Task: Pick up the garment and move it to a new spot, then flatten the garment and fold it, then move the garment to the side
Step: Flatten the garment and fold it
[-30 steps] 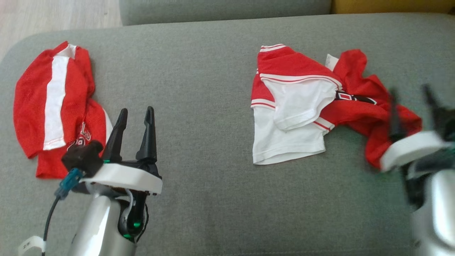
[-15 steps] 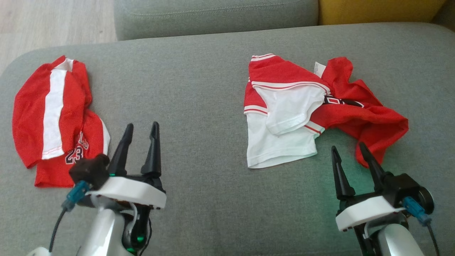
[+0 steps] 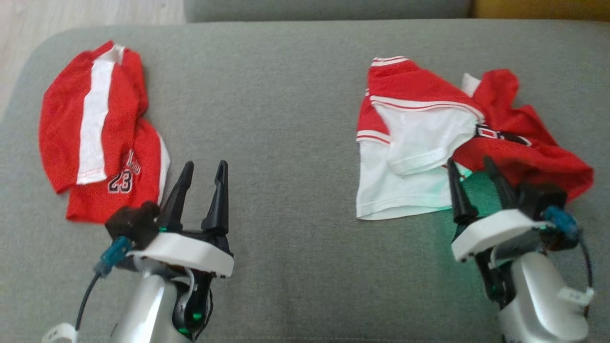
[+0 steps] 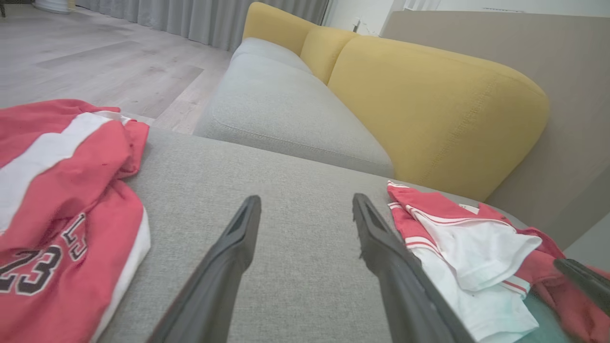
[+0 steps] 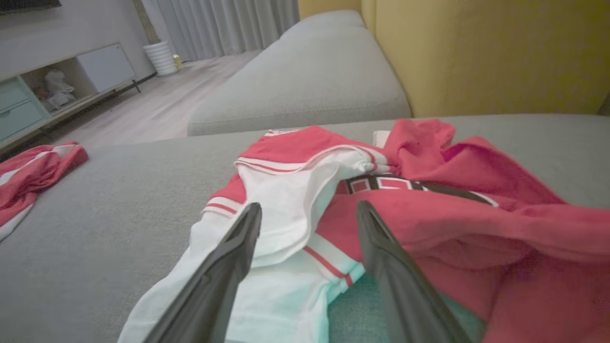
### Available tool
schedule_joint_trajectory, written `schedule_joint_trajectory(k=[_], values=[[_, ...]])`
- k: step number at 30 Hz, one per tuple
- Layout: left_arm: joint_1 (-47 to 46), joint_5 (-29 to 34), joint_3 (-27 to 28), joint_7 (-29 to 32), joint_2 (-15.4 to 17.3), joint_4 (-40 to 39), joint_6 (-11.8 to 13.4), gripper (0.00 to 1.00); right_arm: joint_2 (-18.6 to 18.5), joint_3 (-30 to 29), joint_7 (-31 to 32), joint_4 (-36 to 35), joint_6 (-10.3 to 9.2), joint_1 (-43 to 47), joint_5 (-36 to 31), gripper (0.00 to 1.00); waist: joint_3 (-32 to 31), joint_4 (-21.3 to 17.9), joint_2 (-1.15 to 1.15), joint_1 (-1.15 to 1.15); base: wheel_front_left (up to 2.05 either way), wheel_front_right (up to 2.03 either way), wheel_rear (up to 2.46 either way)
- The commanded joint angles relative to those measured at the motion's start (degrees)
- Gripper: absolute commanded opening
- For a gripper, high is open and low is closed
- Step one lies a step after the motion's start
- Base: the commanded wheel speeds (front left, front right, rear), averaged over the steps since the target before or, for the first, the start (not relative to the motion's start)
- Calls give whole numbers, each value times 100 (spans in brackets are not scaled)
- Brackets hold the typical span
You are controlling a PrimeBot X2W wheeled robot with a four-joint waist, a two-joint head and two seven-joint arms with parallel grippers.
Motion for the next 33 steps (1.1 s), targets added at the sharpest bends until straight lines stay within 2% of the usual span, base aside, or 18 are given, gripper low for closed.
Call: schedule_joint_trajectory(k=[1,10,11,12,13,20,27,33], values=[[-319,-51,125,-69,47,-210,26,100,-38,16,80,-25,40,-333,102,100,182,193,0,0,0,0,0],[-400,-80,78,-69,47,-196,49,100,-42,-132,177,444,40,-819,531,100,398,449,0,0,0,0,0],[-405,-81,74,-69,47,-195,50,100,-43,-119,208,506,40,-870,590,93,413,463,0,0,0,0,0],[-412,-81,68,-69,47,-194,51,100,-59,-101,230,560,40,-927,627,24,430,476,0,0,0,0,0],[-419,-80,61,-69,47,-193,52,100,-78,-79,233,605,40,-985,653,0,440,488,0,0,0,0,0],[-484,-122,1,-69,47,-196,84,100,-310,275,266,391,40,-1549,885,0,442,552,0,0,0,0,0],[-506,-245,-99,-69,47,-221,115,100,-738,376,929,-285,40,-2604,1239,0,526,649,0,0,0,0,0],[-611,-382,-261,-69,47,-259,125,100,-1182,170,1400,-100,40,-3682,1115,0,751,931,0,0,0,0,0]])
